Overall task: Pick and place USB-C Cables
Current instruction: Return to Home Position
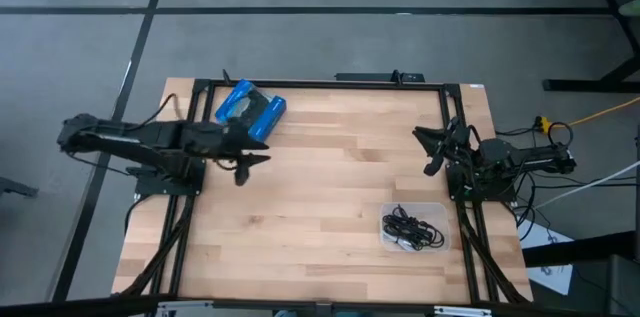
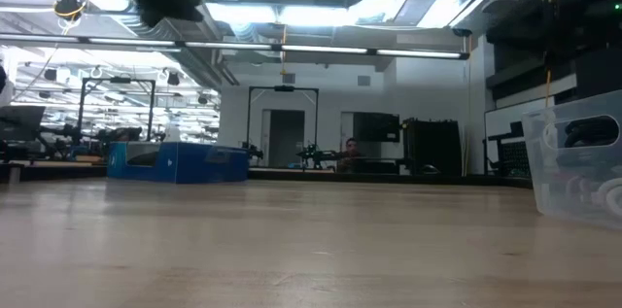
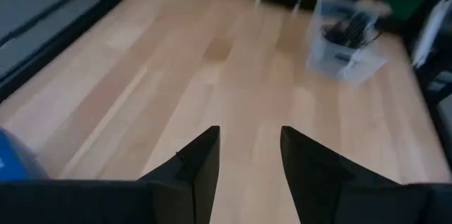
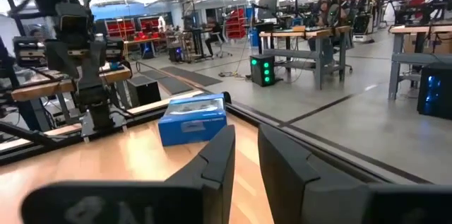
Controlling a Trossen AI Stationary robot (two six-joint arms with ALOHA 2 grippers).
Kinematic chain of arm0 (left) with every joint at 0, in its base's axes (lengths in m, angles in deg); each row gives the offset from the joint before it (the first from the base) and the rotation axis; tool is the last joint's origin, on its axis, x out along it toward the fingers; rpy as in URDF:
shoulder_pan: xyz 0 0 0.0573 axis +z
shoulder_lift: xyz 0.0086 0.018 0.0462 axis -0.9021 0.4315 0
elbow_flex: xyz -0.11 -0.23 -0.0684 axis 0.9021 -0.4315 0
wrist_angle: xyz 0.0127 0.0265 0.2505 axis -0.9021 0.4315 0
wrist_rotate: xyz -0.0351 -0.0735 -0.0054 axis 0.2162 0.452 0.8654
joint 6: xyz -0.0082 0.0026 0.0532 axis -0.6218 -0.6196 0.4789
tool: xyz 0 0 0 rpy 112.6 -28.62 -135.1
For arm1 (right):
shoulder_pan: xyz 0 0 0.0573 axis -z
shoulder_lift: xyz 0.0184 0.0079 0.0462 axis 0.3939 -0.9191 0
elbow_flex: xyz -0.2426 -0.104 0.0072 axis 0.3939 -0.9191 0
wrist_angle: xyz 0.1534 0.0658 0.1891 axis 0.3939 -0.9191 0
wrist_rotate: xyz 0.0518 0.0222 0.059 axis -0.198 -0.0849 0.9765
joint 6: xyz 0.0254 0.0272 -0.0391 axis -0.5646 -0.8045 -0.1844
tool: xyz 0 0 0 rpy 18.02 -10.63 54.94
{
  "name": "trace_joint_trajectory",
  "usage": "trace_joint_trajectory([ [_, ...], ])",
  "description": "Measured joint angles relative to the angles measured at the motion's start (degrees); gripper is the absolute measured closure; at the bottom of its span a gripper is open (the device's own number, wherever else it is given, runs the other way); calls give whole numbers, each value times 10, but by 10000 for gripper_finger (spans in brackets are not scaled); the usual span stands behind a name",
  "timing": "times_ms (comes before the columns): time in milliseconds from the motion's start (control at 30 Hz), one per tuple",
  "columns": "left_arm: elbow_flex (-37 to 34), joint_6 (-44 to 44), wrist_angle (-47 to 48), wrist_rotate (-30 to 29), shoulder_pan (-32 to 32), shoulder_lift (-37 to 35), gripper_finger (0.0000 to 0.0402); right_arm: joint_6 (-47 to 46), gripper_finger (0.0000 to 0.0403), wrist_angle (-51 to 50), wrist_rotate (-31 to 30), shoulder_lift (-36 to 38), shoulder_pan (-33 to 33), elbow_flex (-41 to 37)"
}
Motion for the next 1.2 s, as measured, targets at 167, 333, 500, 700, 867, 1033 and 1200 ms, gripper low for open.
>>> trace_joint_trajectory([
  [167, -134, 0, -130, 0, 0, -106, 259, 5, 334, -2, 2, 0, 0, 0],
  [333, -228, 17, -188, -4, 0, -189, 259, 11, 334, -3, 1, 0, 0, 0],
  [500, -305, 11, -235, -8, 5, -285, 259, 7, 334, -7, 6, 0, 0, 0],
  [700, -353, 30, -246, 8, 5, -367, 259, -20, 334, -48, 51, 0, 0, 0],
  [867, -379, 30, -244, 5, 5, -411, 259, -37, 334, -52, 52, 0, 0, -16],
  [1033, -390, 19, -248, 5, 5, -430, 259, 16, 334, 65, 87, 0, 0, -77],
  [1200, -392, 22, -244, 18, 5, -431, 259, 106, 334, 88, 227, 4, 0, -76],
])
